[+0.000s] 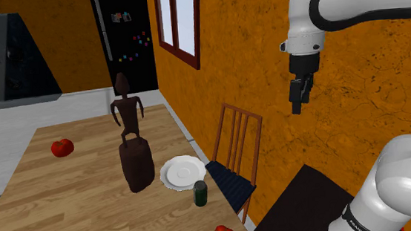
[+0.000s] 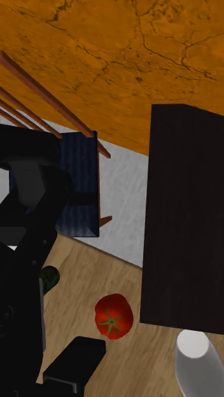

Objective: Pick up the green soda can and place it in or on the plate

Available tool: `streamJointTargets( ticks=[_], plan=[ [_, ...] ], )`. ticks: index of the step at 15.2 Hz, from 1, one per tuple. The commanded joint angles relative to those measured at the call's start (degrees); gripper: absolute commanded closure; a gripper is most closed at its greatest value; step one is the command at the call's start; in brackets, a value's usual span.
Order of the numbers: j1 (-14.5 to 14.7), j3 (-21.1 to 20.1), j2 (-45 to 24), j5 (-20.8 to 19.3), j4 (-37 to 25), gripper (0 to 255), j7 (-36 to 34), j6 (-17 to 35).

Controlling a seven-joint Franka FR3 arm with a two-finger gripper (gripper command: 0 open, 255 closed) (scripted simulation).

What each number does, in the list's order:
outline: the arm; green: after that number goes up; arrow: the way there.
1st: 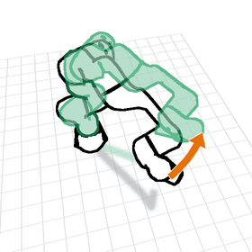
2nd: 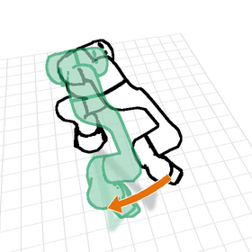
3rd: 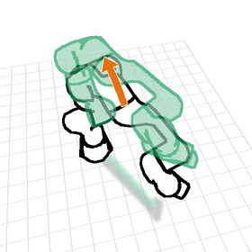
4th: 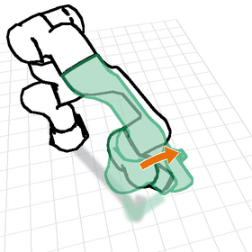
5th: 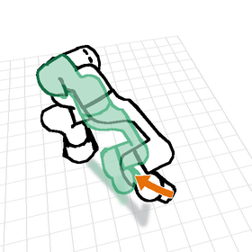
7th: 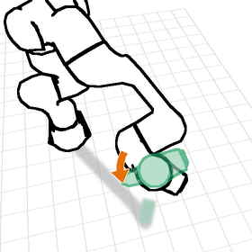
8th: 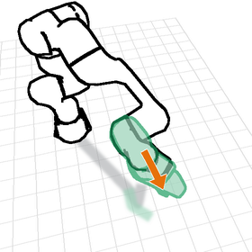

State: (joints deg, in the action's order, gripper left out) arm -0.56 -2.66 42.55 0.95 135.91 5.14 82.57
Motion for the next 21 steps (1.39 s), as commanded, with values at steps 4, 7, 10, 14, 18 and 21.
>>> streamJointTargets(
  ticks=[4,7,10,14,18,21],
  plan=[
    [0.61,-1.32,-2.54,1.17,3.12,0,-1.1,6.15],
    [1.23,-2.68,-5.88,2.23,5.55,0,-2.15,12.42],
    [1.85,-4.05,-10.02,3.14,7.25,0,-3.19,18.76],
    [2.53,-5.93,-16.67,4.02,8.31,0,-4.57,27.18],
    [3.07,-7.74,-24.42,4.31,7.99,0,-6.11,35.3],
    [3.39,-8.99,-30.78,3.96,6.84,0,-7.47,41.01]
  ],
)
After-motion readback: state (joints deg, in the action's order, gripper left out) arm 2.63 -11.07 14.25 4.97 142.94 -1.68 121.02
